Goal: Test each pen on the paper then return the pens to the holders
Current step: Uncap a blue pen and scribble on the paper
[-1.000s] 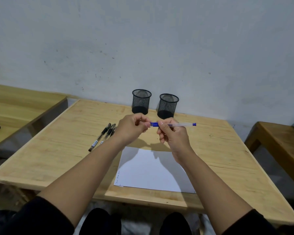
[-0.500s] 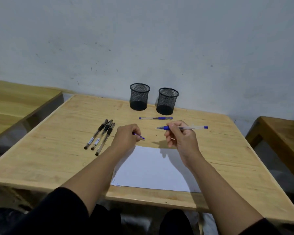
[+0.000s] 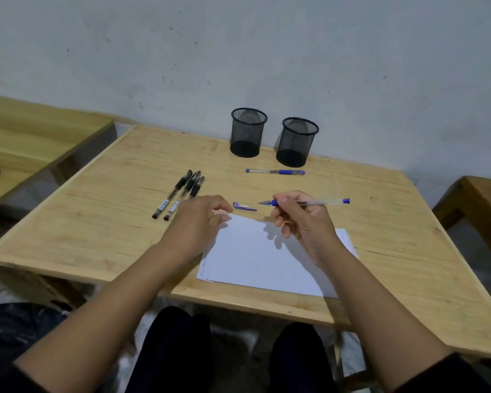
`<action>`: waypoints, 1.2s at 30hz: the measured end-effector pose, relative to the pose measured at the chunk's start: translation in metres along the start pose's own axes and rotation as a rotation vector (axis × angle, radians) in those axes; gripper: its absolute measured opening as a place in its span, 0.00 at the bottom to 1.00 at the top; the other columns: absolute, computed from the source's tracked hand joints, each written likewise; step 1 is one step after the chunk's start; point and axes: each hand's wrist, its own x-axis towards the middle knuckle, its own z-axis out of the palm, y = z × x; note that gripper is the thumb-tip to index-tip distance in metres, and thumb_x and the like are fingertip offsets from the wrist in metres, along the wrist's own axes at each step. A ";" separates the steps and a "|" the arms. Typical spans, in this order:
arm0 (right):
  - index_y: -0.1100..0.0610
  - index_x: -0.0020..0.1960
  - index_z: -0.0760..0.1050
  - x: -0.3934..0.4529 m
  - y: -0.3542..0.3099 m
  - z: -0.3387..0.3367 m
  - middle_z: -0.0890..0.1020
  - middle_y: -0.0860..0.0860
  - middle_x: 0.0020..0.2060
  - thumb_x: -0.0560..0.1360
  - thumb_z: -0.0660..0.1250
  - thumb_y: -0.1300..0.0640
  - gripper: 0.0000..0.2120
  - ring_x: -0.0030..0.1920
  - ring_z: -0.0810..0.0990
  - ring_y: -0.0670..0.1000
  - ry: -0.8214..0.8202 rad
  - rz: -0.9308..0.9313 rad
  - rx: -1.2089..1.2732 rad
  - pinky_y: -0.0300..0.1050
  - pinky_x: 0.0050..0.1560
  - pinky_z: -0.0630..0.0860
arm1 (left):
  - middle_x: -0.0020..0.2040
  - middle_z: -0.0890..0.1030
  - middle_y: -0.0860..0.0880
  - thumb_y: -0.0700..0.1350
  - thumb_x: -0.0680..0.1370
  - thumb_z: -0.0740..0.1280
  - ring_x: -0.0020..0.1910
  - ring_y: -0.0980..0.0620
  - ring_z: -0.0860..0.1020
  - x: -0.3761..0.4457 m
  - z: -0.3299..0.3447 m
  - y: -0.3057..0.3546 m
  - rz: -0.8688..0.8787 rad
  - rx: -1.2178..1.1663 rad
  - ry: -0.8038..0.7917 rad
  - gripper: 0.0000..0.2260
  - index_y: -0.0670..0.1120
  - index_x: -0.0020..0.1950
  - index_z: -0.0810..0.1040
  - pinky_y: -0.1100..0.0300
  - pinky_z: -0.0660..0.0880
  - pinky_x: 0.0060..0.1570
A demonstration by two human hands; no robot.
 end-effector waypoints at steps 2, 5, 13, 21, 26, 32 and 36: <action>0.59 0.41 0.76 -0.001 0.004 0.008 0.76 0.53 0.28 0.76 0.64 0.64 0.05 0.24 0.71 0.46 -0.048 0.006 -0.071 0.36 0.22 0.65 | 0.45 0.80 0.55 0.40 0.76 0.66 0.37 0.71 0.72 -0.021 -0.009 -0.011 -0.001 0.027 -0.027 0.06 0.48 0.49 0.81 0.85 0.62 0.40; 0.57 0.41 0.77 -0.001 0.010 0.022 0.75 0.50 0.26 0.75 0.65 0.64 0.06 0.24 0.68 0.45 -0.130 0.058 -0.163 0.35 0.23 0.63 | 0.49 0.82 0.54 0.42 0.75 0.67 0.45 0.63 0.74 -0.040 -0.013 -0.027 0.005 0.084 -0.039 0.06 0.49 0.50 0.82 0.81 0.62 0.45; 0.60 0.38 0.75 0.006 0.026 0.059 0.74 0.51 0.24 0.76 0.61 0.65 0.08 0.24 0.68 0.45 -0.239 0.015 -0.418 0.34 0.26 0.64 | 0.52 0.83 0.53 0.45 0.74 0.69 0.54 0.53 0.78 -0.049 -0.010 -0.041 0.073 0.075 -0.007 0.09 0.50 0.54 0.81 0.57 0.72 0.59; 0.65 0.38 0.72 0.004 0.047 0.070 0.72 0.58 0.26 0.73 0.60 0.69 0.06 0.29 0.69 0.55 -0.297 0.031 -0.359 0.44 0.31 0.67 | 0.51 0.84 0.52 0.44 0.74 0.69 0.55 0.53 0.78 -0.049 -0.005 -0.045 0.079 0.036 0.027 0.09 0.49 0.53 0.82 0.54 0.72 0.59; 0.66 0.39 0.74 0.000 0.046 0.071 0.72 0.67 0.35 0.74 0.61 0.67 0.06 0.33 0.71 0.58 -0.321 -0.037 -0.468 0.47 0.34 0.69 | 0.52 0.84 0.51 0.44 0.74 0.69 0.55 0.52 0.78 -0.050 -0.006 -0.046 0.082 0.047 0.027 0.09 0.48 0.54 0.81 0.52 0.73 0.59; 0.64 0.41 0.77 0.000 0.047 0.070 0.76 0.62 0.37 0.74 0.63 0.63 0.06 0.33 0.70 0.49 -0.355 -0.116 -0.669 0.41 0.34 0.67 | 0.51 0.84 0.51 0.44 0.74 0.68 0.55 0.52 0.78 -0.050 -0.006 -0.046 0.089 0.045 0.015 0.10 0.50 0.54 0.81 0.54 0.72 0.58; 0.65 0.41 0.76 0.000 0.047 0.069 0.76 0.65 0.36 0.74 0.63 0.63 0.06 0.32 0.70 0.49 -0.356 -0.126 -0.676 0.39 0.33 0.66 | 0.52 0.84 0.51 0.44 0.74 0.69 0.56 0.52 0.78 -0.049 -0.006 -0.045 0.086 0.053 0.016 0.09 0.49 0.54 0.82 0.55 0.71 0.59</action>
